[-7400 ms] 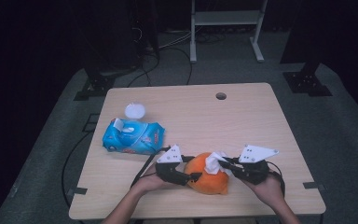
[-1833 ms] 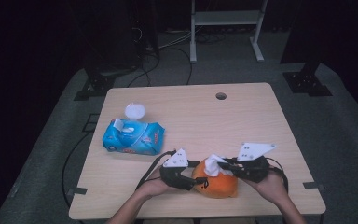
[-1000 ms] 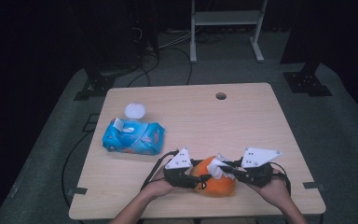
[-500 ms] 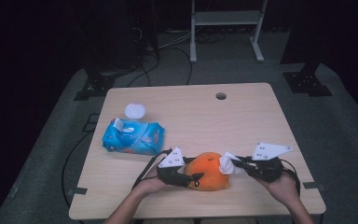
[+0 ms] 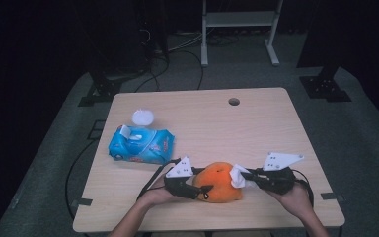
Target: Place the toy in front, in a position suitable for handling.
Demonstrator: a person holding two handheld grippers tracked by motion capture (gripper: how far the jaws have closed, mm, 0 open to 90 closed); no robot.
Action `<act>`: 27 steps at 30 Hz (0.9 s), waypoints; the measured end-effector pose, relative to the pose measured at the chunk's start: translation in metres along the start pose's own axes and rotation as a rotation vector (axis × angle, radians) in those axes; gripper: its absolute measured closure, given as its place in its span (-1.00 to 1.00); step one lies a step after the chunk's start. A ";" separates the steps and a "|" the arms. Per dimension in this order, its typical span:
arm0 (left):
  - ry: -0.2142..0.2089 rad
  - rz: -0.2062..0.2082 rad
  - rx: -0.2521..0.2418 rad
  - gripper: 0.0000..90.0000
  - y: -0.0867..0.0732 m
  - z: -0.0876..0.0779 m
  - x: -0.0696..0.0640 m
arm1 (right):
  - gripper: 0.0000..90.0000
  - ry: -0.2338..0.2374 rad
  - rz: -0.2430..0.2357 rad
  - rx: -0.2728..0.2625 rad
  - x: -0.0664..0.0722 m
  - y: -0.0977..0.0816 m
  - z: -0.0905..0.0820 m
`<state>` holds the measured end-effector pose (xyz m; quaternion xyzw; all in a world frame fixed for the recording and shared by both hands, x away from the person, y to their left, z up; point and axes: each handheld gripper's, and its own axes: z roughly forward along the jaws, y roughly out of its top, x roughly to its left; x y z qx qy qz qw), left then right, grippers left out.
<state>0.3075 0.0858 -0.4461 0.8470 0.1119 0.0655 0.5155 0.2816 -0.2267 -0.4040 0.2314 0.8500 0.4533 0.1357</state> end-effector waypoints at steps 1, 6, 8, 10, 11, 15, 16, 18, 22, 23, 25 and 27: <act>-0.001 0.003 0.001 -0.10 0.000 0.000 0.000 | 0.86 -0.002 -0.006 -0.013 0.001 0.003 -0.001; -0.006 -0.002 0.000 -0.11 -0.001 -0.001 0.002 | 0.86 0.024 -0.041 -0.063 0.013 0.018 0.004; -0.010 0.003 0.003 -0.12 -0.002 -0.002 0.002 | 0.86 0.046 -0.039 -0.037 0.012 0.011 0.010; -0.006 0.001 0.005 -0.12 -0.001 -0.001 0.002 | 0.86 0.044 -0.033 0.004 0.009 0.002 0.010; -0.006 0.004 0.005 -0.12 -0.001 -0.001 0.002 | 0.86 0.041 -0.039 0.024 0.008 0.000 0.009; -0.006 0.007 0.004 -0.12 0.001 0.002 0.000 | 0.86 0.029 -0.025 -0.031 0.006 0.007 0.000; -0.005 0.008 0.004 -0.12 0.001 0.002 -0.001 | 0.86 0.016 -0.036 -0.065 0.009 0.015 -0.002; -0.009 0.018 -0.001 -0.12 0.001 0.002 -0.002 | 0.86 0.022 -0.046 -0.092 0.013 0.023 0.000; -0.015 0.005 -0.004 -0.14 0.001 0.001 -0.002 | 0.86 0.023 -0.063 -0.034 0.014 0.023 0.016; -0.021 0.009 0.000 -0.16 0.001 0.001 -0.002 | 0.86 0.037 -0.049 -0.027 0.013 0.020 0.019; -0.037 -0.004 -0.013 -0.28 0.005 0.000 -0.004 | 0.86 0.061 -0.026 -0.018 0.013 0.014 0.020; -0.053 -0.028 -0.044 -0.40 0.010 -0.001 -0.005 | 0.86 0.071 -0.034 -0.008 0.013 0.011 0.016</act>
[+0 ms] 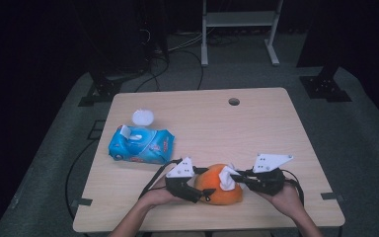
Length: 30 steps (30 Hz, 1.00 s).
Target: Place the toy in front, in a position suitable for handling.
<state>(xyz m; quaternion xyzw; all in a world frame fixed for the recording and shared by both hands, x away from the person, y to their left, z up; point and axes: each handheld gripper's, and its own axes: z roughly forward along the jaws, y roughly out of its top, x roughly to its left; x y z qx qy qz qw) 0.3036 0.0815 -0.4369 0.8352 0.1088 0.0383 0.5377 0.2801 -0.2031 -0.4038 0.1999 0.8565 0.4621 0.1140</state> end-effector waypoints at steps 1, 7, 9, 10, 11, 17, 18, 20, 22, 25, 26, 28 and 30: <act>-0.004 -0.012 -0.007 -0.45 0.001 0.000 0.001 | 0.86 0.009 -0.004 0.001 0.000 -0.002 -0.002; 0.011 -0.020 0.025 -0.66 -0.001 0.012 0.001 | 0.86 0.035 -0.021 0.003 0.002 -0.005 -0.004; 0.061 0.001 0.014 -0.45 -0.001 0.015 -0.003 | 0.86 0.012 -0.028 0.010 0.001 -0.002 -0.004; 0.085 0.011 0.012 -0.28 0.001 0.015 -0.005 | 0.86 -0.005 -0.029 0.015 0.001 -0.001 -0.005; 0.112 0.028 0.000 -0.12 0.004 0.014 -0.008 | 0.86 -0.022 -0.027 0.011 0.000 0.000 -0.006; 0.197 0.124 -0.070 0.04 0.012 0.010 -0.011 | 0.86 -0.083 -0.003 -0.108 -0.002 0.008 -0.016; 0.197 0.122 -0.070 0.03 0.011 0.009 -0.010 | 0.86 -0.081 0.001 -0.122 -0.002 0.009 -0.015; 0.209 0.129 -0.027 0.01 0.008 0.009 -0.008 | 0.86 -0.088 0.001 -0.116 -0.003 0.009 -0.010; 0.193 0.104 -0.028 -0.03 0.003 0.007 -0.006 | 0.86 -0.089 -0.007 -0.052 -0.005 0.002 -0.001; 0.184 0.106 -0.020 -0.05 0.002 0.007 -0.006 | 0.86 -0.074 0.021 -0.031 -0.011 -0.006 -0.003; 0.183 0.103 -0.020 -0.06 0.003 0.007 -0.007 | 0.86 -0.091 0.016 -0.023 -0.012 -0.005 -0.007; 0.183 0.110 -0.017 -0.07 0.003 0.009 -0.007 | 0.85 -0.117 0.000 -0.035 -0.007 0.000 -0.012; 0.189 0.134 -0.017 -0.07 0.004 0.012 -0.010 | 0.85 -0.104 -0.047 -0.070 0.004 0.010 -0.010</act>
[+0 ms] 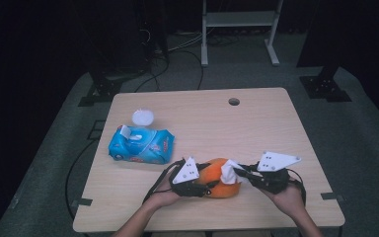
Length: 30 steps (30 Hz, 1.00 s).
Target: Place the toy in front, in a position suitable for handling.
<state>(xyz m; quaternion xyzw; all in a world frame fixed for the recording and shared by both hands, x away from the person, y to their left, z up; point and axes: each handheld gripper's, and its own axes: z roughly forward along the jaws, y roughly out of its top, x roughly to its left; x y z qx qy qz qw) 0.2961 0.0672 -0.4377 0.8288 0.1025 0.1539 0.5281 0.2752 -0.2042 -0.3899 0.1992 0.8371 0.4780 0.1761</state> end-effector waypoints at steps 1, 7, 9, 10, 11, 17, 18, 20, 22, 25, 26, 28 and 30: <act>-0.001 0.003 0.001 -0.07 0.000 0.000 -0.001 | 0.85 -0.001 -0.023 0.009 0.004 0.004 0.003; -0.092 -0.113 -0.026 -0.52 -0.001 -0.004 0.013 | 0.86 0.029 -0.027 0.051 0.003 -0.005 0.016; -0.089 -0.147 -0.019 -0.60 -0.002 -0.005 0.017 | 0.86 0.022 -0.019 0.056 0.002 -0.008 0.013; -0.093 -0.147 -0.013 -0.60 -0.003 -0.005 0.017 | 0.86 0.017 -0.016 0.059 0.001 -0.010 0.012; -0.096 -0.137 -0.013 -0.53 -0.004 -0.005 0.016 | 0.86 0.013 -0.016 0.064 -0.001 -0.011 0.010; -0.094 -0.096 -0.003 -0.15 0.001 -0.001 0.007 | 0.86 0.019 -0.002 0.045 0.002 0.001 0.002; -0.097 -0.093 -0.005 -0.15 0.001 0.000 0.006 | 0.86 0.037 -0.015 0.026 0.007 0.007 0.003; -0.094 -0.082 0.004 -0.15 0.001 0.000 0.006 | 0.86 0.028 -0.054 0.031 0.014 0.013 0.010; -0.088 -0.084 0.005 -0.16 0.000 -0.002 0.008 | 0.86 0.028 -0.057 0.045 0.011 0.010 0.014; -0.097 -0.111 -0.007 -0.40 -0.002 -0.003 0.013 | 0.86 0.040 -0.004 0.048 0.002 -0.001 0.013; -0.098 -0.122 -0.004 -0.50 -0.002 -0.002 0.013 | 0.86 0.035 0.000 0.050 0.001 -0.003 0.012; -0.106 -0.118 0.000 -0.51 -0.003 -0.001 0.013 | 0.86 0.025 0.004 0.056 -0.002 -0.004 0.010; -0.093 -0.093 0.005 -0.26 -0.001 -0.001 0.011 | 0.86 0.021 0.002 0.061 -0.003 -0.001 0.008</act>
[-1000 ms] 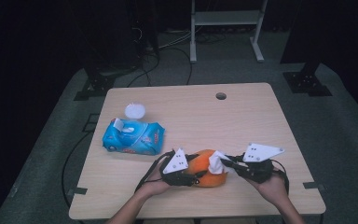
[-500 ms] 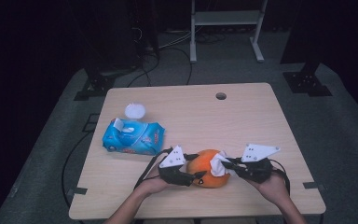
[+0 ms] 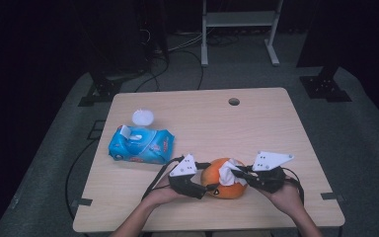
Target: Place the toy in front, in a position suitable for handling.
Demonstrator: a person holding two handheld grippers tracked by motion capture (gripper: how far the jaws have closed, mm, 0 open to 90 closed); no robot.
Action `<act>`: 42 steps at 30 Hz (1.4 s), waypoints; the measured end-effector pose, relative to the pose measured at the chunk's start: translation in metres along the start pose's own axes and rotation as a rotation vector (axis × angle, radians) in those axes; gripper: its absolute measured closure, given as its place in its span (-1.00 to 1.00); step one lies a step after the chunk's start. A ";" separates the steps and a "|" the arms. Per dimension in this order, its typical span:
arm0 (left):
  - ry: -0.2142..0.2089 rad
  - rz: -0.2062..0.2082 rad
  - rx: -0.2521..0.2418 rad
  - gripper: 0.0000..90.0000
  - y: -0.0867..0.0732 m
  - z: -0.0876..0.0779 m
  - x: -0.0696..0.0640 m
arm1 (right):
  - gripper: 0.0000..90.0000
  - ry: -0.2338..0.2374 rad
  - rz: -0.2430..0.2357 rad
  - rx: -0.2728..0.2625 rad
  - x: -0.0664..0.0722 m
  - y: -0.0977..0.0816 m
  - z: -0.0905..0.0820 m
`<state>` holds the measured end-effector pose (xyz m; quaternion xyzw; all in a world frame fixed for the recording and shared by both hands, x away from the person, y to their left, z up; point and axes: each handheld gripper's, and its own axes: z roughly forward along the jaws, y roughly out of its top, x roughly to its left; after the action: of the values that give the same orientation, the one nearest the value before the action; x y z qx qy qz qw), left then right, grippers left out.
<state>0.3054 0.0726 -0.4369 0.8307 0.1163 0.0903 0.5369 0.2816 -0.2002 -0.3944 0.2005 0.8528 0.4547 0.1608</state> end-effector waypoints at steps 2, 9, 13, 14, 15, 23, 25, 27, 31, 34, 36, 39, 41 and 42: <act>0.018 0.005 0.001 -0.12 0.003 0.000 -0.002 | 0.86 -0.035 -0.020 -0.022 0.005 0.006 -0.004; 0.038 0.080 0.009 -0.04 0.010 0.007 -0.015 | 0.86 -0.024 -0.106 -0.017 0.028 0.025 0.011; 0.032 0.048 0.002 -0.02 0.005 0.004 -0.010 | 0.86 -0.037 -0.061 -0.014 0.014 0.017 0.005; 0.027 0.037 -0.003 -0.02 0.004 0.004 -0.009 | 0.86 -0.047 -0.052 -0.011 0.010 0.015 0.002; 0.023 0.031 -0.007 -0.02 0.004 0.005 -0.009 | 0.86 -0.047 -0.022 -0.009 0.005 0.011 -0.001; 0.002 0.047 0.024 -0.07 0.005 0.008 -0.010 | 0.86 -0.010 -0.083 -0.012 0.023 0.019 0.013; 0.002 0.038 0.022 -0.05 0.003 0.007 -0.009 | 0.86 -0.019 -0.055 -0.017 0.015 0.016 0.011; -0.002 0.028 0.021 -0.06 0.002 0.006 -0.008 | 0.86 -0.043 -0.023 -0.018 0.007 0.012 0.004; -0.013 0.028 0.010 -0.09 0.006 0.011 -0.010 | 0.86 -0.050 -0.013 -0.045 0.011 0.014 0.000; -0.016 0.050 0.027 -0.09 0.006 0.013 -0.012 | 0.85 -0.015 -0.072 -0.027 0.026 0.020 0.012; -0.018 0.042 0.025 -0.07 0.004 0.011 -0.010 | 0.86 -0.022 -0.096 -0.011 0.027 0.020 0.014; -0.024 0.027 0.034 -0.07 0.001 0.008 -0.006 | 0.86 -0.064 -0.051 -0.014 0.012 0.014 0.004; -0.027 0.019 0.032 -0.07 0.000 0.008 -0.005 | 0.86 -0.089 0.006 -0.016 -0.001 0.006 -0.005; -0.034 0.008 0.029 -0.09 0.000 0.008 -0.004 | 0.86 -0.094 0.018 -0.009 -0.005 0.002 -0.007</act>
<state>0.3038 0.0645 -0.4405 0.8403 0.1053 0.0768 0.5262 0.2827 -0.2070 -0.3887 0.2287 0.8405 0.4499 0.1973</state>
